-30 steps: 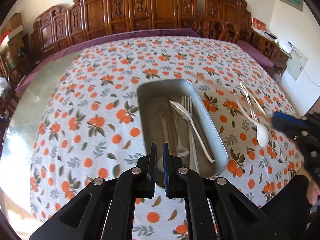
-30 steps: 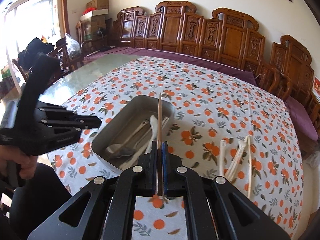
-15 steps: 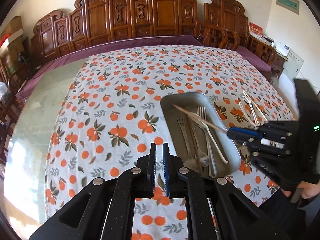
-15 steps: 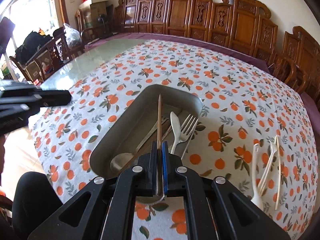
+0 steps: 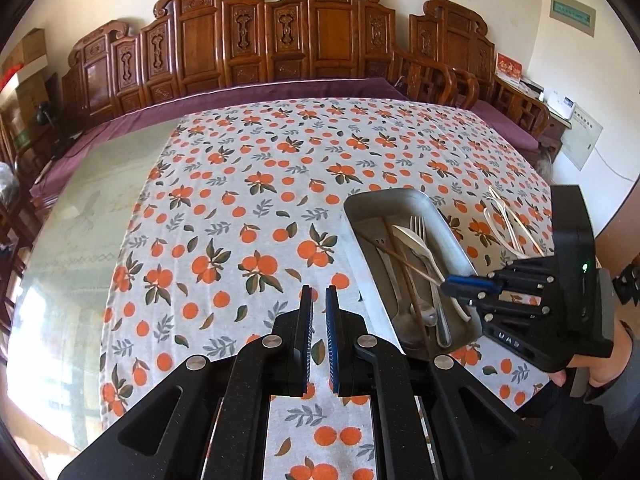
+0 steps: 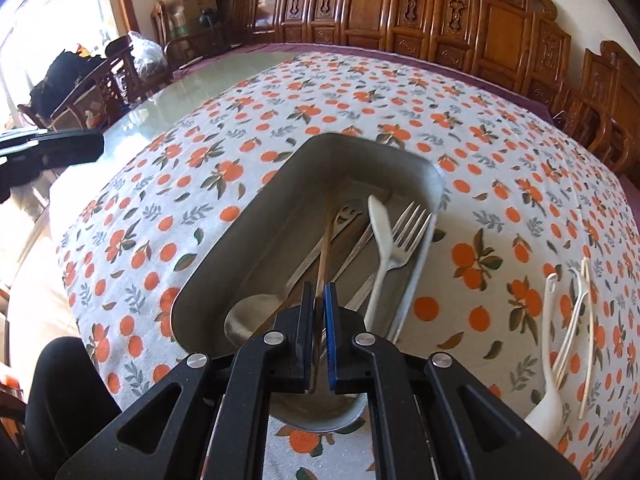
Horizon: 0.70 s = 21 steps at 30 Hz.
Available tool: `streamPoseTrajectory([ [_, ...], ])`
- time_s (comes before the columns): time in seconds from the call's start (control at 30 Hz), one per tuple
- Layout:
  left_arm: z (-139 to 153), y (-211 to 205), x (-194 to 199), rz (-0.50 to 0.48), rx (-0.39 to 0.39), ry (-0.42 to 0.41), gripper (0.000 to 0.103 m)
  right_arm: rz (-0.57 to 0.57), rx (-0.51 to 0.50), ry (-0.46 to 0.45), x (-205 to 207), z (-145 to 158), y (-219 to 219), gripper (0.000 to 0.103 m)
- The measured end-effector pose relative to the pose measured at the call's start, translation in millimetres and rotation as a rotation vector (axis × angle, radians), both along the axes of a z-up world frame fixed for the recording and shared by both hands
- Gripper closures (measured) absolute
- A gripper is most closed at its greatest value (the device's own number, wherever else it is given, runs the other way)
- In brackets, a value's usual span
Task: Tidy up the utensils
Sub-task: 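Lower the chopstick into the tray and open the right tool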
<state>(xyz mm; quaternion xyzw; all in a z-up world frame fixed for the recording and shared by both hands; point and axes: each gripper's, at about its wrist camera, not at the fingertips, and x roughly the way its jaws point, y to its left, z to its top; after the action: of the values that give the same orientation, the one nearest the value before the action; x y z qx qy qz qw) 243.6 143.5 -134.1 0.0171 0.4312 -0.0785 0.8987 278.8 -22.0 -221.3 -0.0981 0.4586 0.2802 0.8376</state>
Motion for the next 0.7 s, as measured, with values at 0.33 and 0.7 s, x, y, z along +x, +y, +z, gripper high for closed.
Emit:
streamPoseTrajectory([
  [0.33,0,-23,-2,0.005,0.037,-0.002,0.098,0.022,0.062,-0.023,-4,10,-16,0.095],
  [0.7,-8,-81,4,-0.012,0.064,0.001,0.09,-0.014,0.121,-0.11,-2,43,-96,0.095],
])
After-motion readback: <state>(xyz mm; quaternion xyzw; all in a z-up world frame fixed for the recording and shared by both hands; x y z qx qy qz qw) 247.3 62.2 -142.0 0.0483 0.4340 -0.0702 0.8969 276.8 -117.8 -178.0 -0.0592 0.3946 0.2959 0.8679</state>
